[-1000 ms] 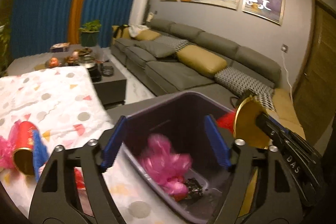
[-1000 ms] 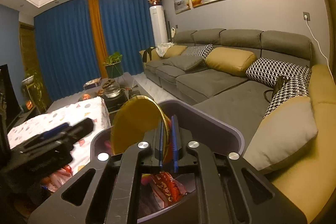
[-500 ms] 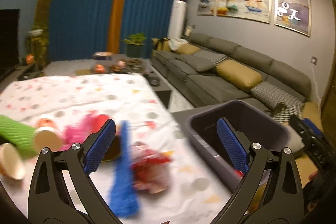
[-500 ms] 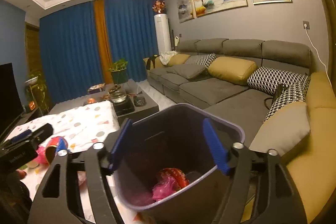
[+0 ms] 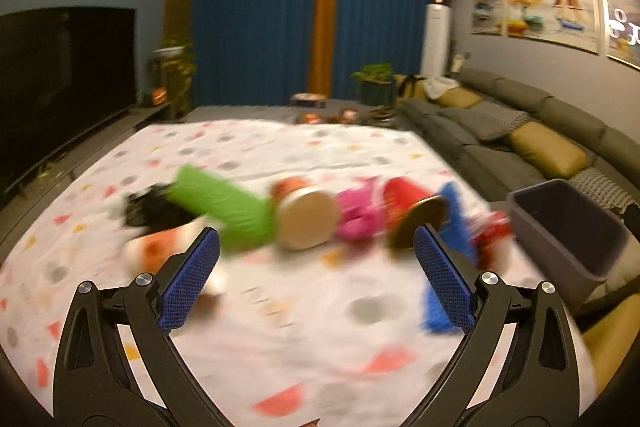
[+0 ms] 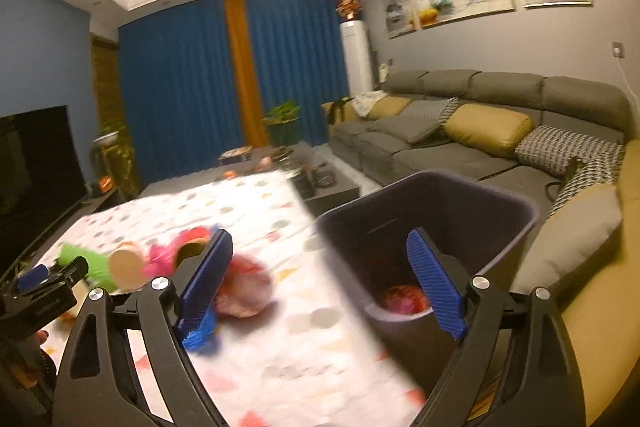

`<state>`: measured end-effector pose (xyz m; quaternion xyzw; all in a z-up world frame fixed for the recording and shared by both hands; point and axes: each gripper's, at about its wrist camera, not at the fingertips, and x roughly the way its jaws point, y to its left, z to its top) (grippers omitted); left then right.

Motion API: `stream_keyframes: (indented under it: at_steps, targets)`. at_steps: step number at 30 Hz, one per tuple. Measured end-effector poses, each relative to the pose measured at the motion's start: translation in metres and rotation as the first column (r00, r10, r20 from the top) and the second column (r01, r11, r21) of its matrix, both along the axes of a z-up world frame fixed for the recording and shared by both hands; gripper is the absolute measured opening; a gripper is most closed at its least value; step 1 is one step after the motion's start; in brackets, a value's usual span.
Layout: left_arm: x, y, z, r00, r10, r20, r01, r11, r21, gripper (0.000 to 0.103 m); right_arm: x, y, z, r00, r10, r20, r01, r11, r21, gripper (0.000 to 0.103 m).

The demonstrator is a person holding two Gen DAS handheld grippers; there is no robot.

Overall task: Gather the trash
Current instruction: 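Move both tools back toward the trash on the table, then grasp the orange apple-print paper cup with the left tool while the right tool reaches the red wrapper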

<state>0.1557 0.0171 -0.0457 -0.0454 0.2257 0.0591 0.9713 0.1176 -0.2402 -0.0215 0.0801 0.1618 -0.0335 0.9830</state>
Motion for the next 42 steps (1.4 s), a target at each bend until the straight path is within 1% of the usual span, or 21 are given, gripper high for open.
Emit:
stream_keyframes:
  at_steps: [2,3,6,11,16,21,28,35,36,38,39,40,42]
  targets:
    - [-0.007,0.021,-0.003,0.999,0.036,-0.007,-0.036,0.999,-0.007,0.096,0.001,0.020,-0.005,0.999,0.034,-0.008,-0.034,0.999,-0.003,0.086]
    - [-0.012,0.034,-0.005,0.999,0.050,-0.012,-0.050,0.998,-0.023,0.096,0.001,0.028,-0.007,0.999,0.045,-0.011,-0.045,0.999,-0.006,0.086]
    - [-0.023,0.061,-0.006,0.997,0.082,-0.003,-0.082,0.996,-0.041,0.096,0.002,0.054,-0.012,0.996,0.088,-0.018,-0.088,0.996,-0.003,0.086]
    - [-0.030,0.090,-0.007,0.995,0.102,-0.010,-0.103,0.992,-0.071,0.096,0.005,0.086,-0.015,0.991,0.130,-0.014,-0.131,0.991,-0.030,0.086]
    - [-0.021,0.095,-0.012,0.995,0.095,-0.036,-0.097,0.993,-0.064,0.096,0.008,0.103,-0.018,0.988,0.152,-0.015,-0.152,0.988,-0.038,0.086]
    - [0.001,0.100,-0.020,0.993,0.089,-0.083,-0.096,0.992,-0.083,0.096,0.014,0.104,-0.022,0.988,0.154,-0.027,-0.155,0.987,-0.035,0.086]
    - [0.025,0.110,-0.035,0.982,0.119,-0.149,-0.132,0.988,-0.085,0.096,0.021,0.108,-0.025,0.985,0.170,-0.039,-0.172,0.984,-0.039,0.086]
    - [0.039,0.116,-0.043,0.976,0.103,-0.190,-0.126,0.985,-0.115,0.096,0.032,0.114,-0.030,0.982,0.183,-0.056,-0.185,0.982,-0.041,0.086]
    - [0.041,0.117,-0.044,0.976,0.100,-0.194,-0.125,0.985,-0.118,0.095,0.033,0.115,-0.030,0.982,0.182,-0.057,-0.185,0.982,-0.042,0.086]
    - [0.043,0.118,-0.046,0.975,0.092,-0.202,-0.119,0.985,-0.126,0.089,0.035,0.114,-0.031,0.982,0.179,-0.064,-0.181,0.983,-0.039,0.086]
    - [0.044,0.118,-0.047,0.975,0.085,-0.207,-0.114,0.984,-0.133,0.087,0.036,0.113,-0.032,0.982,0.177,-0.067,-0.179,0.983,-0.038,0.086]
    - [0.045,0.119,-0.049,0.974,0.078,-0.213,-0.110,0.984,-0.142,0.082,0.037,0.114,-0.032,0.982,0.175,-0.068,-0.178,0.983,-0.039,0.086]
    - [0.045,0.121,-0.049,0.975,0.069,-0.213,-0.104,0.982,-0.157,0.082,0.039,0.113,-0.034,0.983,0.169,-0.073,-0.173,0.984,-0.042,0.086]
